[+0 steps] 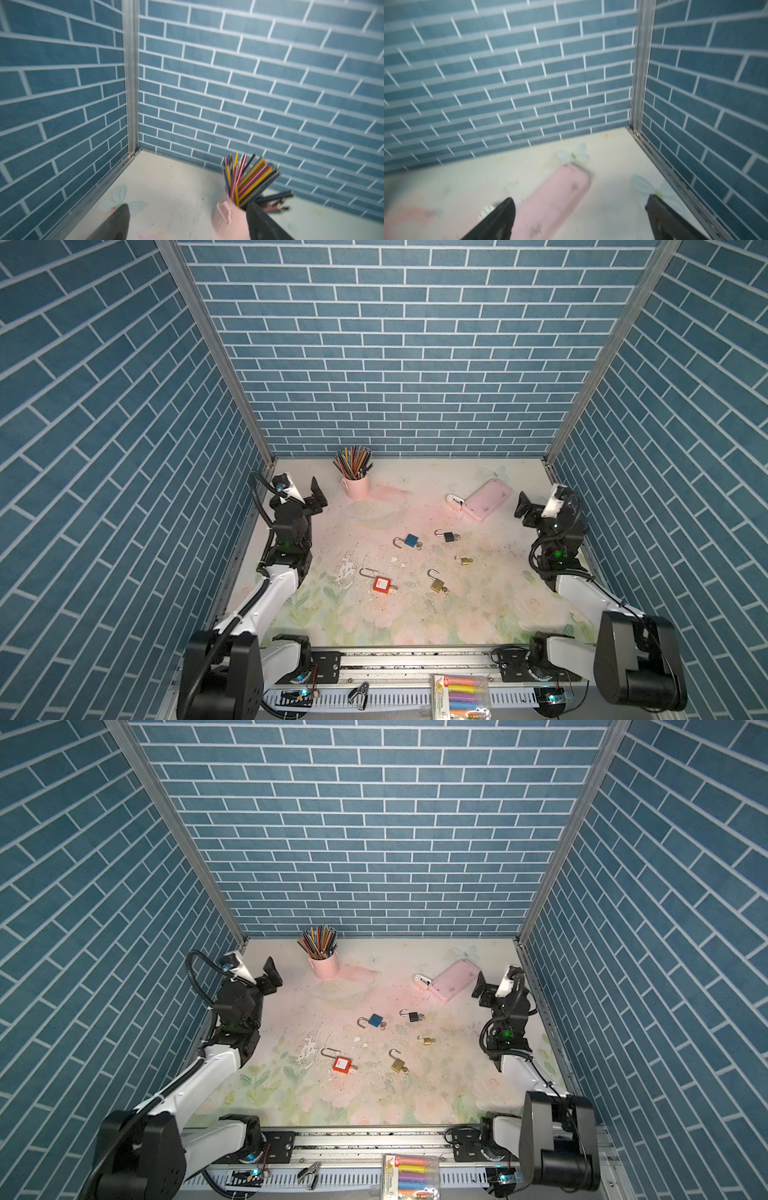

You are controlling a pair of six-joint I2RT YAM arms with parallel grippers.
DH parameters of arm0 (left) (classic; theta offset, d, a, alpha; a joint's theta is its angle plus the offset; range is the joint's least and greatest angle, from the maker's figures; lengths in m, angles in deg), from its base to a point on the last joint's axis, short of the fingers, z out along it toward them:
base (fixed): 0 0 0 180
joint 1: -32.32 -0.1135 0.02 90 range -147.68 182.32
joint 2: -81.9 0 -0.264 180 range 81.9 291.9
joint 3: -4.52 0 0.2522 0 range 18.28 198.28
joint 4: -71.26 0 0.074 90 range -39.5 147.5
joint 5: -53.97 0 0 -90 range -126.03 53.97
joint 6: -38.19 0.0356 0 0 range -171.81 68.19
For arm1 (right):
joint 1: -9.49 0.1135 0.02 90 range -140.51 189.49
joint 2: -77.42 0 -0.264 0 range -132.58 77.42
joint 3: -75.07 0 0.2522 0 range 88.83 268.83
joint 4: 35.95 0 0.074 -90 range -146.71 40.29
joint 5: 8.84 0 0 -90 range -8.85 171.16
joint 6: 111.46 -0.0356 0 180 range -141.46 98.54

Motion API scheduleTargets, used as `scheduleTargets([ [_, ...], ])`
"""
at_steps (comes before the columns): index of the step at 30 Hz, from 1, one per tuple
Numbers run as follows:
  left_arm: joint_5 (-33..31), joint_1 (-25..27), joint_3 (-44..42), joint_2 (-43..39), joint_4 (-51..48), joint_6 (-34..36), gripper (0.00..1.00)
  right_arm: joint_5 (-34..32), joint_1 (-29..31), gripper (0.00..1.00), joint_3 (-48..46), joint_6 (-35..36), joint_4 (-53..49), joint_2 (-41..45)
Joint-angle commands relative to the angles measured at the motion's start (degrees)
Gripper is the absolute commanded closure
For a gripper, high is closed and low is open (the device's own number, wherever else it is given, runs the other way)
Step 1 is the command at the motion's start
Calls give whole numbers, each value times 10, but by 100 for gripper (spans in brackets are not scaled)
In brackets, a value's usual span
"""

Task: Lock with the key

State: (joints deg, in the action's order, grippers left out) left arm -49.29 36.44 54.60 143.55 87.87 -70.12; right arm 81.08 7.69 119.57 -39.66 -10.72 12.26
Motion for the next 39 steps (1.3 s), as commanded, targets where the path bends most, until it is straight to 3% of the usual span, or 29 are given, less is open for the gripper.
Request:
scheduleTargets([
  [1,60,-40,-13,-44,-108,-178,12,37,-10,1,25,-202,-121,21],
  [3,104,-59,-38,-69,-95,-236,12,111,-20,2,23,-225,-98,23],
  [5,99,-56,-2,-68,-191,-266,12,157,-21,2,21,-218,-91,27],
  [8,56,13,65,-38,-328,-223,12,198,-13,5,5,-183,-89,47],
  [10,-23,92,96,-26,-383,-197,12,176,14,6,-5,-146,-103,67],
  [12,-58,168,113,-14,-416,-192,12,120,71,5,-7,-83,-135,88],
  [17,-52,282,123,19,-488,-266,12,22,243,5,-48,43,-121,121],
  [23,-57,422,104,50,-549,-424,12,-41,440,5,-143,198,-17,120],
  [27,-33,453,58,51,-555,-549,12,-29,522,6,-164,282,-35,122],
  [32,2,456,-8,45,-532,-683,12,-21,581,6,-167,325,-63,110],
  [39,20,456,-8,78,-530,-774,12,6,611,6,-183,359,-44,82],
])
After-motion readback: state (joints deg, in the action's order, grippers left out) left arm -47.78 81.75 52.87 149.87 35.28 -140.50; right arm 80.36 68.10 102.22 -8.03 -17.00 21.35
